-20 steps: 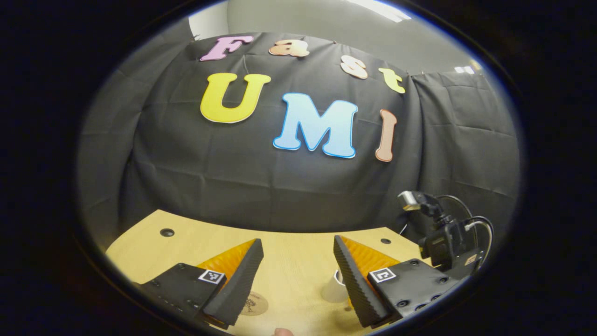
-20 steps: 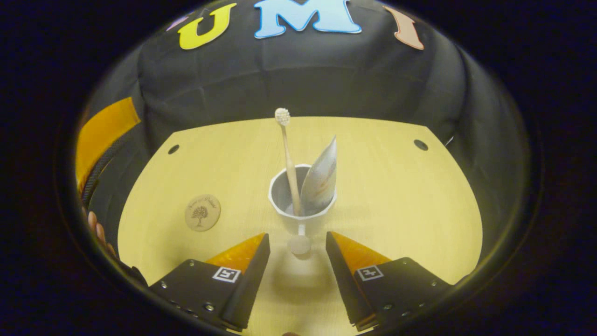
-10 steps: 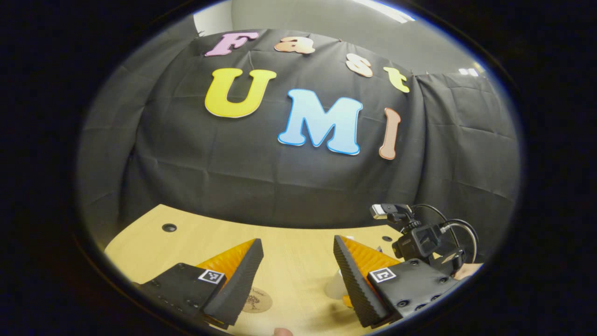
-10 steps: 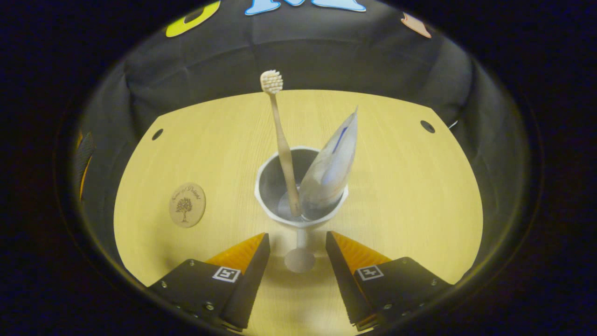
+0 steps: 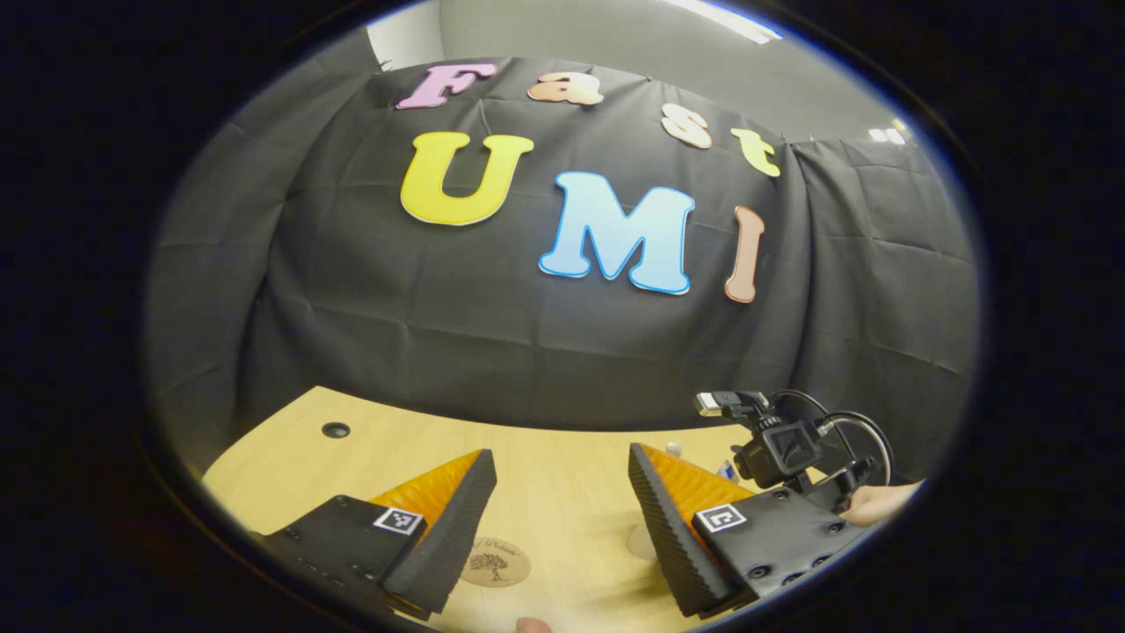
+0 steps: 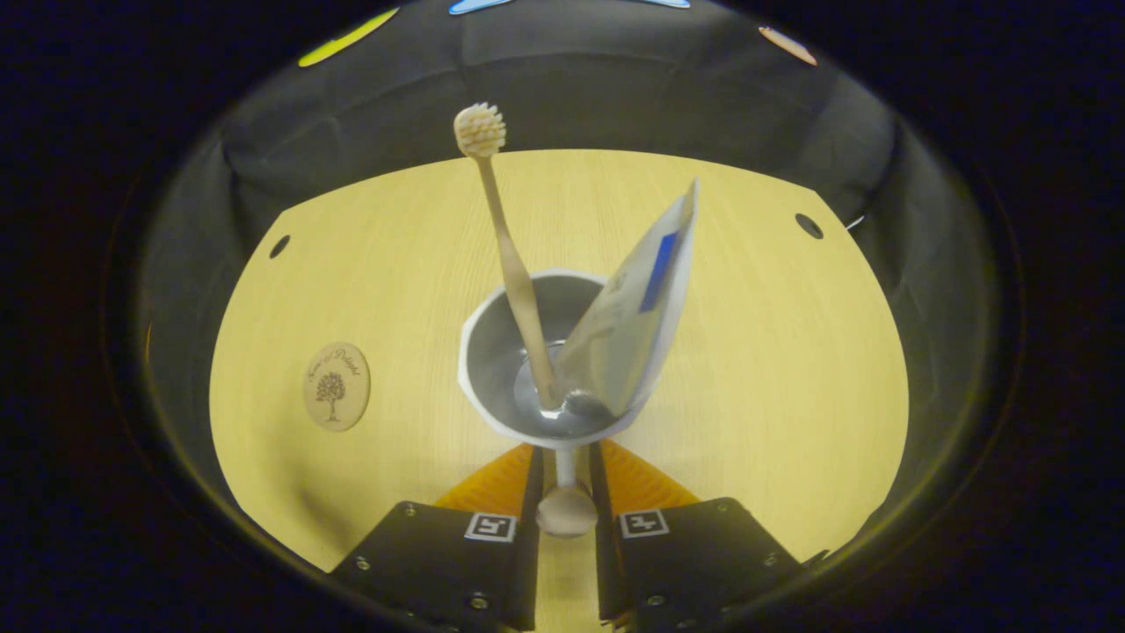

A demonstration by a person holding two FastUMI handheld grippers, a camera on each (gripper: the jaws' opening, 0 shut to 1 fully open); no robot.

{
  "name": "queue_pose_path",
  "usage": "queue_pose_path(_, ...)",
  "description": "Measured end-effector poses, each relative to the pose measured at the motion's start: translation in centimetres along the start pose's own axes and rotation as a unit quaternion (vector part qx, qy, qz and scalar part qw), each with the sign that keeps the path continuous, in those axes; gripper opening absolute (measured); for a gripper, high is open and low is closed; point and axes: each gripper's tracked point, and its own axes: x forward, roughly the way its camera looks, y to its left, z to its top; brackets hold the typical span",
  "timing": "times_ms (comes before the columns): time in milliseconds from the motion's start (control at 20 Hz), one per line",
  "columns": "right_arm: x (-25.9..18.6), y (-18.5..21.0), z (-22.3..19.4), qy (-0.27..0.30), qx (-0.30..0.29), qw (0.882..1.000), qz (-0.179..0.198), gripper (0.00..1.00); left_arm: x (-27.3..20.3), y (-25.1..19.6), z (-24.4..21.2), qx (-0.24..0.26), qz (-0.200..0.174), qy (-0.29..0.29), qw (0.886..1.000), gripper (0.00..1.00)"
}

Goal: Put the toothbrush and toothpaste on the desktop into the cup, then pick up the cup and place it on the coaster on the desktop.

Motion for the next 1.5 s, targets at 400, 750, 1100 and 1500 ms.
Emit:
queue_pose_path(400,-0.7,0.4,0.6,-0.021,0.005,1.000,0.013,0.20,-1.9,1.3,0.6,-0.006,0.016,-0.007,1.000,0.96)
queue_pose_path(750,-2.3,4.8,1.4,-0.041,-0.035,0.998,0.035,0.20,-4.9,3.2,1.6,-0.017,0.037,-0.016,0.999,0.94)
queue_pose_path(1100,-2.4,11.4,1.7,-0.045,-0.092,0.993,0.061,0.20,-7.6,6.5,2.4,-0.030,0.059,-0.022,0.998,0.96)
queue_pose_path(1500,-1.2,17.6,1.7,-0.033,-0.149,0.985,0.074,0.20,-9.7,9.7,3.1,-0.039,0.075,-0.025,0.996,0.95)
